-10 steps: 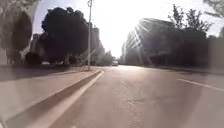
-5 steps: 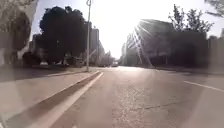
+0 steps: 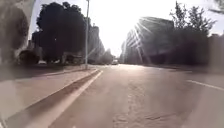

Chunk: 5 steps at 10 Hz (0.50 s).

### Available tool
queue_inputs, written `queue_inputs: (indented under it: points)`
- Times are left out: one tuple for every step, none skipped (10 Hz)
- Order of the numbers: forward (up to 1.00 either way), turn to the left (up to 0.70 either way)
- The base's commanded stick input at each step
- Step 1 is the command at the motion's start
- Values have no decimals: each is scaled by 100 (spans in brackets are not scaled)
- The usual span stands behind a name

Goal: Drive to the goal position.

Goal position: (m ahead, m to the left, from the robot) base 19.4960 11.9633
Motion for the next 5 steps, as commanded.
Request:
queue_inputs:
  points:
    - [70, 0]
    - [70, 0]
    - [70, 0]
    - [70, 0]
    - [70, 0]
